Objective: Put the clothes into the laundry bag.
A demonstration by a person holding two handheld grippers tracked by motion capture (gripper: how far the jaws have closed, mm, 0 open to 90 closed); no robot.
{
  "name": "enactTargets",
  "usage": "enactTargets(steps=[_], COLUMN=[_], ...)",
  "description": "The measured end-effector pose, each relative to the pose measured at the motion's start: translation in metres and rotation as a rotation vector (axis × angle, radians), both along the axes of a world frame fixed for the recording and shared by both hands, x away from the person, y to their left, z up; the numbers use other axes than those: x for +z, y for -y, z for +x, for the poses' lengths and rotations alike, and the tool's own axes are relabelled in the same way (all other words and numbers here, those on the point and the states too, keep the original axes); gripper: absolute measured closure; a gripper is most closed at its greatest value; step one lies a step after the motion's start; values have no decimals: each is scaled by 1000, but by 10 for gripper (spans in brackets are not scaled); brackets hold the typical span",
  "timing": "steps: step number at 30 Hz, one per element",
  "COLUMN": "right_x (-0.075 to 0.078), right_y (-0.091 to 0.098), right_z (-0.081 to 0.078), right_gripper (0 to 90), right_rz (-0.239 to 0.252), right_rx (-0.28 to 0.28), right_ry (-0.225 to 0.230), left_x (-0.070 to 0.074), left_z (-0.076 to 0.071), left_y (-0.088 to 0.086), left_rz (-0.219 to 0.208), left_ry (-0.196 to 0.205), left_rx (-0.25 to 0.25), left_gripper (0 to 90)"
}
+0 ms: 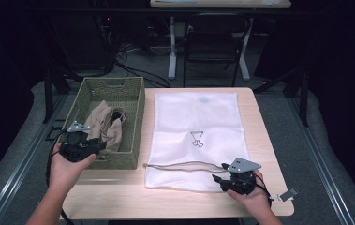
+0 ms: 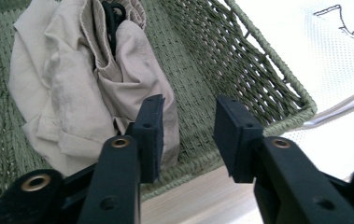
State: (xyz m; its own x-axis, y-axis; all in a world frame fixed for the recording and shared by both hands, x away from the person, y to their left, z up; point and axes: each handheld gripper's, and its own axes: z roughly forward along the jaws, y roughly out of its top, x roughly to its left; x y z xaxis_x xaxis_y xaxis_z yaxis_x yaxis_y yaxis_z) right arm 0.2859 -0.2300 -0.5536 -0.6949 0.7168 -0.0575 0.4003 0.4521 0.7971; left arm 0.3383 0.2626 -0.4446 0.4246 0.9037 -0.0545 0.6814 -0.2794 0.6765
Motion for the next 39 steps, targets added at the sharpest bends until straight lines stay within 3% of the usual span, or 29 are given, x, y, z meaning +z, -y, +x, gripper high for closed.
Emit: enactTargets(steps=[7, 9, 10, 19, 26, 30, 31, 32, 35, 36, 37, 39], right_x=[0, 0, 0, 0, 0, 0, 0, 0, 0, 0, 0, 0], right_y=[0, 0, 0, 0, 0, 1, 1, 1, 1, 1, 1, 1], right_z=[0, 0, 0, 0, 0, 0, 0, 0, 0, 0, 1, 1], right_gripper=[426, 426, 427, 426, 427, 427, 427, 427, 427, 427, 427, 427], right_rz=[-1, 0, -2, -2, -1, -2, -2, -2, -1, -1, -2, -2], right_rx=[1, 1, 3, 2, 1, 3, 4, 4, 5, 5, 6, 6], right_ry=[0, -2, -1, -3, -3, -3, -3, -4, -2, -2, 0, -1], left_x=[6, 8, 8, 13, 16, 16, 16, 16, 15, 15, 14, 13], left_z=[9, 14, 14, 29, 42, 46, 48, 51, 53, 56, 58, 62], left_y=[0, -1, -1, -2, -7, -9, -8, -8, -7, -7, -8, -10], left_rz=[-2, -8, -8, 14, 6, 32, 36, 48, 65, 58, 45, 28], left_ry=[-11, -50, -50, -75, -97, -64, -62, -99, -99, -108, -124, -134], left_rx=[14, 7, 7, 28, 42, 38, 70, 78, 80, 80, 77, 78], left_gripper=[527, 512, 504, 480, 492, 498, 486, 478, 461, 461, 401, 400])
